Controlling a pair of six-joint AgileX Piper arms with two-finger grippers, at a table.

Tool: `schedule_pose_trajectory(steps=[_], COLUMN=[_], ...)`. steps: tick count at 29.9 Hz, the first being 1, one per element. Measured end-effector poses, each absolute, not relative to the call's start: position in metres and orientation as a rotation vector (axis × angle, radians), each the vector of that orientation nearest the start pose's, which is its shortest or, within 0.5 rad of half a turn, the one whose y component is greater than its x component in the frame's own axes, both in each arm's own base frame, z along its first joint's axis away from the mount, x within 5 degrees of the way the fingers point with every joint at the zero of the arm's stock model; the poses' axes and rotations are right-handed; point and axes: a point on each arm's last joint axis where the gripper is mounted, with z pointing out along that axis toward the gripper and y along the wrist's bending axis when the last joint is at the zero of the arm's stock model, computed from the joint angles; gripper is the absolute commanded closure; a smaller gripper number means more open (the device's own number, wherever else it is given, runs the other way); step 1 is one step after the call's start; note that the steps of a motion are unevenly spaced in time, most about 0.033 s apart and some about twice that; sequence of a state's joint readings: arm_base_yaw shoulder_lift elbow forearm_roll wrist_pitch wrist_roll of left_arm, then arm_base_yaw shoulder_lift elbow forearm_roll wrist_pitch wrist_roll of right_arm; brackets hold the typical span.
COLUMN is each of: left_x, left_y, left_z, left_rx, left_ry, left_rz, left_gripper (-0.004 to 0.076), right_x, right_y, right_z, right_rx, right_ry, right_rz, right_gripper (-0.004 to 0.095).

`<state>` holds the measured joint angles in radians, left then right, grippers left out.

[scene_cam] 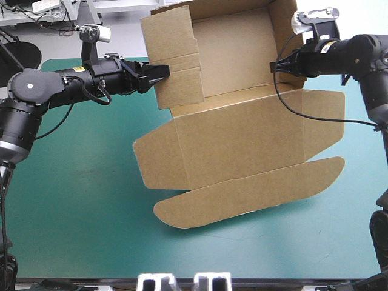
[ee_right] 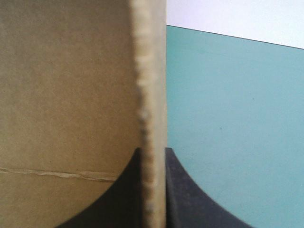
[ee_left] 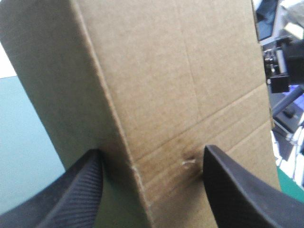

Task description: Fold the box

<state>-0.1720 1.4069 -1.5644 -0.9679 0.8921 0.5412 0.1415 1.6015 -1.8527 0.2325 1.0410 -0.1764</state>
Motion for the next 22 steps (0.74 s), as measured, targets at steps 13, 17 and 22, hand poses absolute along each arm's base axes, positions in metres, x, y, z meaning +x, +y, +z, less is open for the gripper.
schedule_pose_trajectory(steps=[13,17,22], left_x=[0.290,0.293,0.294], left_y=[-0.091,-0.084,-0.075], left_z=[0.455,0.452,0.446], left_rx=[0.303,0.263,0.195], left_ry=[2.034,2.072,2.140], left_rz=[-0.680,-0.600,-0.480], left_gripper=[0.0288,0.0319,0.0321], right_x=[0.367,0.371,0.371], right_y=[0.138,0.153,0.160], right_z=[0.415,0.406,0.405], right_rx=[-0.389,-0.409,-0.414], right_ry=[2.228,2.230,2.218], right_rz=[0.384,0.404,0.430], right_gripper=[0.0926,0.0927,0.0927])
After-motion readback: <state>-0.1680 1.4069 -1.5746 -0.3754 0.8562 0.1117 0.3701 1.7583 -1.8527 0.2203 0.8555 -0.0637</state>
